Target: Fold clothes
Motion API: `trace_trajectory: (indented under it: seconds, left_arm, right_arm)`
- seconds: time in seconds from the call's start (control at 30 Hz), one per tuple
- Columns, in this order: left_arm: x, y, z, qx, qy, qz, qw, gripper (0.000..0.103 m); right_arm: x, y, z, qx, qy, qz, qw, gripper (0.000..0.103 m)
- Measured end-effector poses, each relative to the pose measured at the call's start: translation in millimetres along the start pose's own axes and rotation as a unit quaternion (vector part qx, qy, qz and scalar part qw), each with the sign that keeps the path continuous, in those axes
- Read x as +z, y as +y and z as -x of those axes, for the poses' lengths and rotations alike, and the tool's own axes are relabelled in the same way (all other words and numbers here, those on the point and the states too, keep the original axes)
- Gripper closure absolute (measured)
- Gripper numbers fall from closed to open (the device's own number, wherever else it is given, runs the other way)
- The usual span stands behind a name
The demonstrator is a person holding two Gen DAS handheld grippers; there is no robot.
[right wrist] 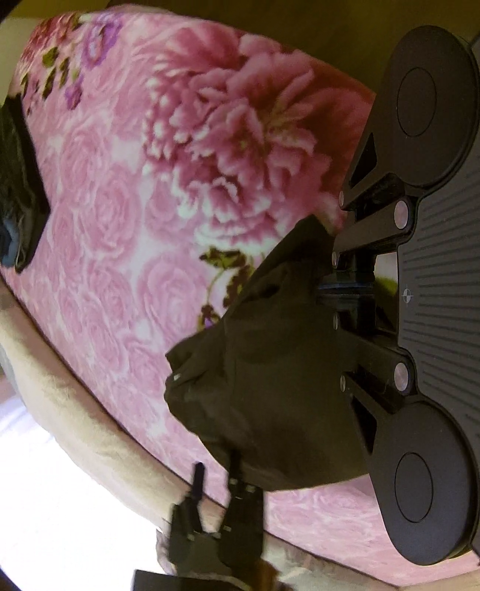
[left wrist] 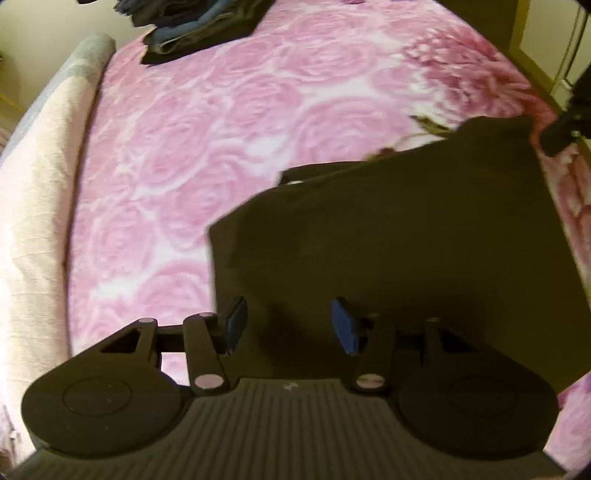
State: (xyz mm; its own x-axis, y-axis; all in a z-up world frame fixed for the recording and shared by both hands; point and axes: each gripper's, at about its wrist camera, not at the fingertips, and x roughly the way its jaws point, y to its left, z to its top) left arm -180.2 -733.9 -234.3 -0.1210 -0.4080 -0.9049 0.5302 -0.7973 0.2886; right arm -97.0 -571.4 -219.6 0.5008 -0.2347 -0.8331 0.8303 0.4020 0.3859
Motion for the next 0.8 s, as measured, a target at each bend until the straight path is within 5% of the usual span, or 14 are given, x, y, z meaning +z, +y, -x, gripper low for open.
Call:
trace_trajectory:
  seconds: [0.03, 0.07, 0.33, 0.4, 0.47, 0.5, 0.53, 0.8]
  left_arm:
    - [-1, -5, 0, -0.005, -0.001, 0.005, 1.0, 0.056]
    - [-1, -10, 0, -0.011, -0.002, 0.008, 0.9999, 0.057]
    - [4, -42, -7, -0.037, 0.003, 0.01, 0.9992, 0.057]
    - [3, -42, -8, -0.038, 0.007, 0.017, 0.9991, 0.056]
    - [2, -42, -9, -0.039, 0.01, 0.022, 0.9989, 0.056]
    - [3, -42, -9, -0.04, 0.011, 0.021, 0.9989, 0.056]
    - [3, -42, -9, -0.041, 0.011, 0.021, 0.9989, 0.056]
    - [9, -48, -8, -0.043, 0.012, 0.014, 0.9989, 0.056]
  right_arm:
    - [-1, -2, 2, -0.005, -0.007, -0.007, 1.0, 0.046]
    - [-2, -3, 4, -0.013, -0.018, -0.012, 1.0, 0.024]
    - [7, -4, -1, 0.011, -0.021, -0.019, 1.0, 0.025]
    - [11, -3, -11, 0.025, -0.014, -0.018, 0.999, 0.036]
    - [14, -5, -21, 0.032, -0.003, -0.022, 0.999, 0.058]
    - [15, -8, -25, 0.035, 0.004, -0.032, 0.999, 0.071]
    - [16, -14, -27, 0.037, 0.009, -0.049, 0.998, 0.097]
    - [12, -39, -17, 0.022, 0.016, -0.074, 0.997, 0.097]
